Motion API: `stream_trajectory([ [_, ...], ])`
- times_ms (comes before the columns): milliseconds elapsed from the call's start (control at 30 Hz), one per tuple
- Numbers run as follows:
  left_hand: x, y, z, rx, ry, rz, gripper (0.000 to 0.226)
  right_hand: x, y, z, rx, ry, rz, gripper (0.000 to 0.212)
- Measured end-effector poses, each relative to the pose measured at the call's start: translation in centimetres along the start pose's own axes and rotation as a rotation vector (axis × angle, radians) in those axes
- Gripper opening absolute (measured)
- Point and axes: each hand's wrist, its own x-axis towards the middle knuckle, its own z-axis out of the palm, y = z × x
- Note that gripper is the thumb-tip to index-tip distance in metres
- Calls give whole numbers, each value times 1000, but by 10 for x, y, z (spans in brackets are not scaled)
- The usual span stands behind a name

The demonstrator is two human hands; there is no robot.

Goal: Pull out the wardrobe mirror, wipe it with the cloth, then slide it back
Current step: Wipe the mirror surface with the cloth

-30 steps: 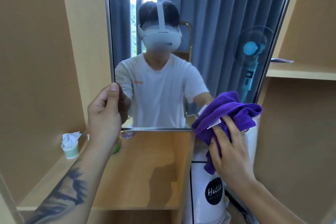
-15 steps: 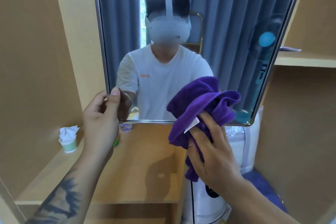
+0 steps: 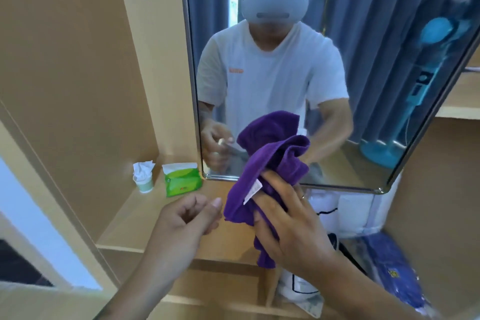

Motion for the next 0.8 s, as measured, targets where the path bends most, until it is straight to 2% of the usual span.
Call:
stream_trajectory([
  [67,-7,36,-2,-82,-40,36,29,24,-13,-13,45,-16,5,33],
  [200,-14,103,-10,-223,-83,15,52,70,-50,-44,144,-56,54,37],
  [433,-38,218,-41,-419,-62,-231,35,151,-122,-122,372,-122,325,33],
  [533,-54,267,-52,-467,-40,-317,32,183,-154,-159,449,-106,406,37],
  [633,-72,312,-56,-455,-28,-347,30,219,-189,-196,671,-28,736,40],
  [700,-84,334,-55,-381,-30,-308,28,244,-207,-216,825,65,950,34],
  [800,-97,357,-50,-309,-31,-266,27,270,-219,-238,780,153,1141,22],
])
